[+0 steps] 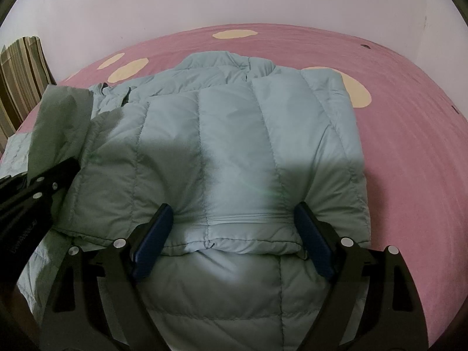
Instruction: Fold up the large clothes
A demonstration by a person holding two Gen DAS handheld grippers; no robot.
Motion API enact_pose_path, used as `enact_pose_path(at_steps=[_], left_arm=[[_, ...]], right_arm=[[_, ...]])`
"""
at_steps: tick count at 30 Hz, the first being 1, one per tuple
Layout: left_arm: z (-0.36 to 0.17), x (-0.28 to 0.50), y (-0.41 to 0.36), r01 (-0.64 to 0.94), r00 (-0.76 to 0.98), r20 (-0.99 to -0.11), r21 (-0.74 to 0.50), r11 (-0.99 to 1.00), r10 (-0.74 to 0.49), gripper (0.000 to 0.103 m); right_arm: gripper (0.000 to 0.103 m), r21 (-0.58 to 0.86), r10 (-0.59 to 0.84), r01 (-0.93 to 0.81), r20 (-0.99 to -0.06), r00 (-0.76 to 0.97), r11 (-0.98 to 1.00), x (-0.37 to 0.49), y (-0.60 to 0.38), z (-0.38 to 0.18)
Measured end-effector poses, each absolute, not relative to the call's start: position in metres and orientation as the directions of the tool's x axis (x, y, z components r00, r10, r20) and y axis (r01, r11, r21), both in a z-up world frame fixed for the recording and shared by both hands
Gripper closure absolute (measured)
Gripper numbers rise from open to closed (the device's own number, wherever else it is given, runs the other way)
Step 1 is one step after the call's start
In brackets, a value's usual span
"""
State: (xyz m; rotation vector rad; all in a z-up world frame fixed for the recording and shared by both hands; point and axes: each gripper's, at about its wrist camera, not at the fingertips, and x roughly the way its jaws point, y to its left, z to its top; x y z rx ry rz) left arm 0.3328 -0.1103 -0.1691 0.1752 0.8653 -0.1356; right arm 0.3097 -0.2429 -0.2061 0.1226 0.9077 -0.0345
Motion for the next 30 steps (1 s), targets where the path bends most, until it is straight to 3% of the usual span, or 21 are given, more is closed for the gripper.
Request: enact_pose_path(at_steps=[5,11,14,16,19,25,30], left_arm=[[-0.167,0.331,-0.119,0.212,0.638,-0.767,0.089,0.973,-0.069,0.090],[-0.163,0.323,-0.126,0.229,0.641,-0.764,0.088,0.969,-0.082,0.083],[-0.160,0.320,-0.126,0.224,0.648,-0.757,0.090,0.971,-0.079,0.072],[-0.155,0.315,-0.125,0.214,0.663,-0.745,0.099,0.972,-0.070,0.055],[-0.144,0.308,-0.124,0.206,0.688,-0.722,0.100,0.973,-0.071,0.041],[-0.120,0.293,-0.117,0.229,0.708,-0.698,0.087,0.970,-0.105,0.034],[-0.103,0.276,-0.073,0.170,0.745,-0.664,0.103,0.980,-0.060,0.031]], right_arm=[[0.018,0.091,0.021,0.083,-0.788,0.615,0.992,0.309,-0.243,-0.206],[0.018,0.088,0.019,0.082,-0.789,0.614,0.993,0.310,-0.243,-0.206],[0.018,0.087,0.019,0.082,-0.789,0.614,0.993,0.310,-0.243,-0.206],[0.018,0.082,0.015,0.082,-0.790,0.613,0.993,0.310,-0.242,-0.206],[0.018,0.077,0.011,0.081,-0.791,0.611,0.994,0.310,-0.242,-0.207],[0.018,0.067,0.004,0.081,-0.793,0.609,0.994,0.309,-0.241,-0.207],[0.018,0.064,0.002,0.080,-0.794,0.609,0.995,0.309,-0.241,-0.205]])
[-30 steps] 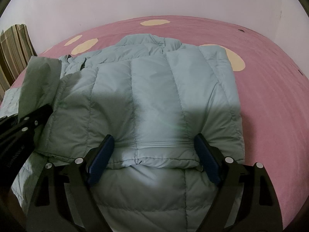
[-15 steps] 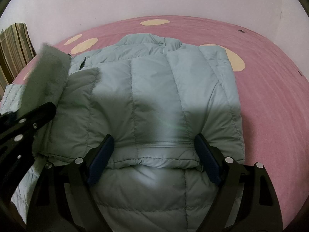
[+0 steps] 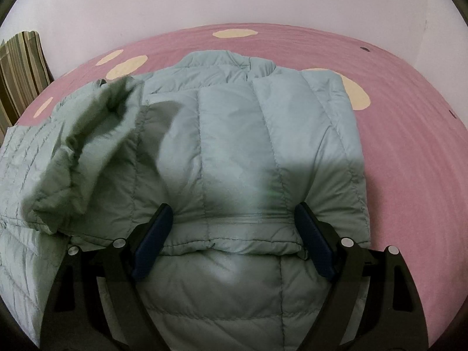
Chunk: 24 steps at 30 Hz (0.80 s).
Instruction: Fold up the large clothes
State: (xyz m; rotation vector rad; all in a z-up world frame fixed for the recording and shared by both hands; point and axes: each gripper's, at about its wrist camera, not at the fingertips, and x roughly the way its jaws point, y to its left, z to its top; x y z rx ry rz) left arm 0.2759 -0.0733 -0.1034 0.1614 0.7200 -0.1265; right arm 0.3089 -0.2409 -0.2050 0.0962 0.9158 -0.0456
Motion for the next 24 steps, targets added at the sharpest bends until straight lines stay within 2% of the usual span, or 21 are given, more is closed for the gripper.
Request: enact_pose_path(at_steps=[6,10,15,20,21,22,23,24], left_arm=[[-0.100,0.261,0.016,-0.013,0.762,-0.640,0.137,0.990,0.098,0.031],[-0.103,0.259,0.068,-0.120,0.748,-0.638,0.139,0.983,0.182,0.031],[-0.113,0.263,0.113,-0.213,0.719,-0.657,0.104,0.972,0.228,0.031],[-0.120,0.262,0.130,-0.234,0.707,-0.665,0.105,0.967,0.243,0.031],[-0.122,0.263,0.133,-0.235,0.704,-0.667,0.105,0.966,0.244,0.031],[-0.123,0.264,0.135,-0.236,0.701,-0.671,0.103,0.966,0.243,0.031],[-0.123,0.264,0.137,-0.237,0.700,-0.672,0.101,0.966,0.242,0.031],[-0.124,0.266,0.139,-0.239,0.699,-0.674,0.097,0.966,0.241,0.031]], right_arm=[[0.018,0.032,-0.027,0.084,-0.788,0.615,0.996,0.297,-0.235,-0.191],[0.018,0.072,-0.006,0.095,-0.769,0.640,0.993,0.284,-0.230,-0.168],[0.018,0.147,0.092,0.028,-0.745,0.660,0.989,0.294,-0.203,-0.140],[0.018,0.206,0.150,0.022,-0.778,0.610,0.978,0.327,-0.182,-0.152],[0.021,0.217,0.161,0.022,-0.788,0.594,0.976,0.333,-0.179,-0.157],[0.040,0.222,0.170,0.021,-0.799,0.577,0.975,0.338,-0.175,-0.163],[0.055,0.221,0.177,0.012,-0.810,0.559,0.975,0.341,-0.171,-0.167],[0.076,0.222,0.191,-0.009,-0.820,0.540,0.975,0.343,-0.167,-0.170]])
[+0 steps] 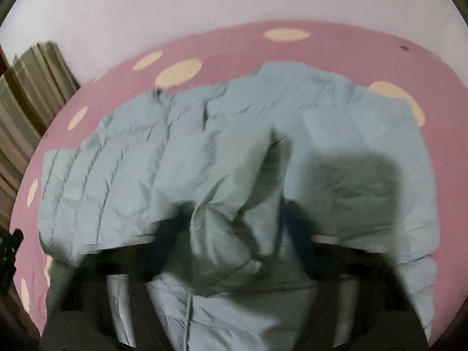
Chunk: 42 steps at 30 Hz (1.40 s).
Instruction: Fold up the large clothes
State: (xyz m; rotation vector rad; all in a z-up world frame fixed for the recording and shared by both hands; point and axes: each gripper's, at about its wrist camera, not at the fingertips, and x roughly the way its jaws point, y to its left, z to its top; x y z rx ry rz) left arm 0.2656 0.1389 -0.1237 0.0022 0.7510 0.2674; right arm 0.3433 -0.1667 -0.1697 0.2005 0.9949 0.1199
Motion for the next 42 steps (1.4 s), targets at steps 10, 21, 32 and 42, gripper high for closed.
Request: enact_pose_path(at_steps=[10,21,32,42], left_arm=[[-0.122,0.283,0.126,-0.211,0.712,-0.664,0.104,0.972,0.226,0.031],[-0.151,0.322,0.087,-0.136,0.663,-0.716,0.169,0.976,0.216,0.031],[-0.130,0.359,0.072,-0.102,0.709,-0.685,0.135,0.986,0.167,0.031],[-0.192,0.408,0.067,-0.096,0.574,-0.773,0.265,0.959,0.271,0.030]], right_arm=[[0.084,0.115,0.035,0.083,-0.763,0.645,0.990,0.326,-0.223,-0.136],[0.080,0.042,-0.040,0.129,-0.816,0.577,0.991,0.334,-0.269,-0.179],[0.054,0.054,-0.028,0.102,-0.743,0.668,0.993,0.349,-0.251,-0.131],[0.054,0.013,-0.030,0.072,-0.829,0.559,0.997,0.405,-0.242,-0.199]])
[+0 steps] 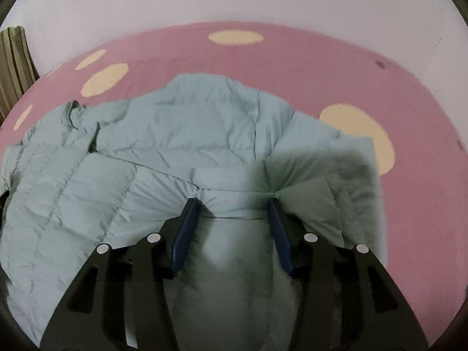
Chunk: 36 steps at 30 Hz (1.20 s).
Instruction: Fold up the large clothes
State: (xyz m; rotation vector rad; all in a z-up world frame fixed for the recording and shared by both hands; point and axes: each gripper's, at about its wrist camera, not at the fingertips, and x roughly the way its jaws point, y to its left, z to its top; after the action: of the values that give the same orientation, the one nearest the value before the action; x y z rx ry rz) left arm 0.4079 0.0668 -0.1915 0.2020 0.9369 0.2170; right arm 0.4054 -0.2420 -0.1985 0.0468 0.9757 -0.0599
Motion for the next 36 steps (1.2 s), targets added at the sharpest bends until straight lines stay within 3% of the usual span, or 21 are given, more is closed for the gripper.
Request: enact_pose_path(at_steps=[5,9,15,21,25,30,36], left_arm=[[-0.180,0.396,0.067,-0.119,0.592,-0.756,0.260,0.958,0.278,0.031],[-0.156,0.367,0.059,-0.086,0.672,-0.718,0.165,0.983,0.180,0.031],[-0.195,0.368,0.049,-0.009,0.588,-0.798,0.159,0.987,0.134,0.030],[-0.167,0.366,0.048,0.006,0.648,-0.756,0.122,0.993,0.089,0.031],[-0.164,0.384,0.038,0.002,0.647,-0.756,0.131,0.991,0.098,0.031],[-0.192,0.394,0.035,0.014,0.594,-0.793,0.176,0.984,0.133,0.029],[-0.174,0.368,0.044,-0.027,0.636,-0.756,0.179,0.983,0.155,0.029]], right_arm=[[0.054,0.007,-0.040,0.078,-0.814,0.580,0.997,0.396,-0.243,-0.181],[0.053,0.000,-0.042,0.066,-0.774,0.632,0.998,0.363,-0.238,-0.162],[0.048,-0.040,-0.061,0.049,-0.817,0.574,0.998,0.349,-0.235,-0.196],[0.048,-0.009,-0.042,0.056,-0.782,0.622,0.998,0.350,-0.227,-0.163],[0.048,0.008,-0.012,0.029,-0.777,0.629,1.000,0.366,-0.213,-0.157],[0.045,-0.005,-0.001,-0.005,-0.824,0.566,1.000,0.383,-0.201,-0.193],[0.044,-0.028,-0.040,0.029,-0.779,0.626,0.999,0.347,-0.210,-0.167]])
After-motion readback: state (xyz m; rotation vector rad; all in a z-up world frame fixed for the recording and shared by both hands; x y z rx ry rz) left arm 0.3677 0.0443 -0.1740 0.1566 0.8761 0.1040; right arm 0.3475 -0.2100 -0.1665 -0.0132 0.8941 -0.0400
